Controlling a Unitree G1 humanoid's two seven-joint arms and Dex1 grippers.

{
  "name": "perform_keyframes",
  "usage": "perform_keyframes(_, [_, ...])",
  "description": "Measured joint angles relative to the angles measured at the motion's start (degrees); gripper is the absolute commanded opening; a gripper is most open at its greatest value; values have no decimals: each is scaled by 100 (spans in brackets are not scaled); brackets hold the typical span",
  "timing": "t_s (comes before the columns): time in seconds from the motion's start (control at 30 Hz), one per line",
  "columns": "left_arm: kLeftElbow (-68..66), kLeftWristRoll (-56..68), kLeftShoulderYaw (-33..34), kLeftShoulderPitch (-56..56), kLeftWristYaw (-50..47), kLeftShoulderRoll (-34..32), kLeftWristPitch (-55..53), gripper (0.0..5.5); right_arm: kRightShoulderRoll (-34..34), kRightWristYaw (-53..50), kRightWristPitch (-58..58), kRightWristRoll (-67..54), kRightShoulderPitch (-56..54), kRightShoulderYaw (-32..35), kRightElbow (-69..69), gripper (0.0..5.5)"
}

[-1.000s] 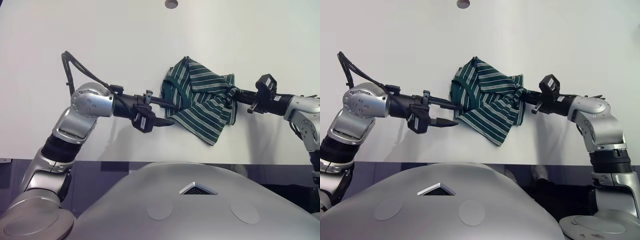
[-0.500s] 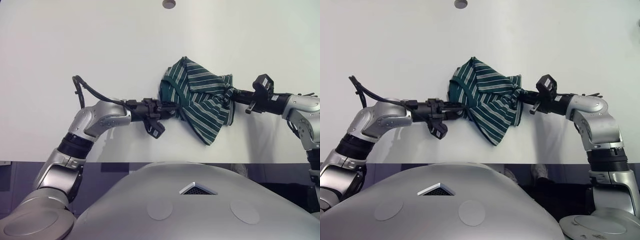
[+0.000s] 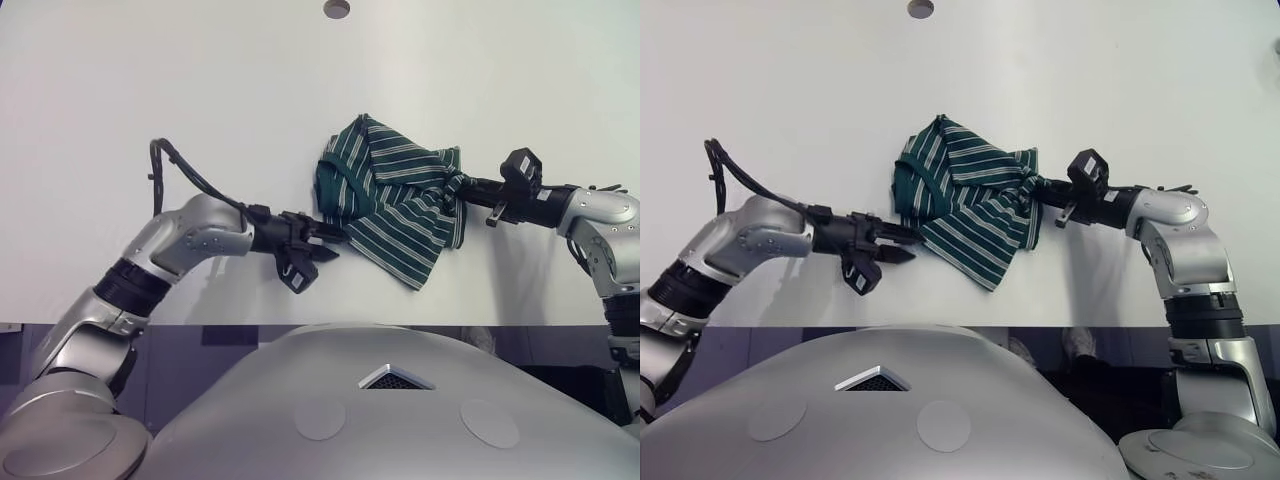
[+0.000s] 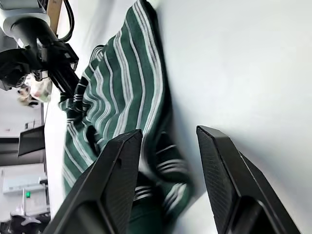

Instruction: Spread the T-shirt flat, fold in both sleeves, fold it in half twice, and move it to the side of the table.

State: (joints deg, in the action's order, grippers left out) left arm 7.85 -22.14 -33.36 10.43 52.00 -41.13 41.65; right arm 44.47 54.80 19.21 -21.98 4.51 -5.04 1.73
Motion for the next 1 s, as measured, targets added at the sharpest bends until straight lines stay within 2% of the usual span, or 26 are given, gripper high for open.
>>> perform_keyframes(0.27, [232,-571,-654,198,251,637,-322,204,-18,2,-48,0,-37,3,47,17])
perform_keyframes(0.4, [113,-919,-1105,591,419,1185,-448,204,-78,3,-109,3,-124,-29,155,17])
perform_keyframes(0.53, [-339,-1098,-1387,960,455,1742,-681,204,-81,20,-158,23,-165,-55,206,17])
perform_keyframes(0.67, [-855,-1498,-1587,1186,82,2366,-1071,204,-80,72,-177,127,-214,-73,215,17])
perform_keyframes(0.83, [-845,-1542,-1679,1206,141,2480,-1374,110,-82,118,-231,152,-235,-74,265,17])
perform_keyframes(1.0, [-719,-1128,-1616,1215,491,2105,-1394,5,-83,127,-271,155,-243,-77,296,17])
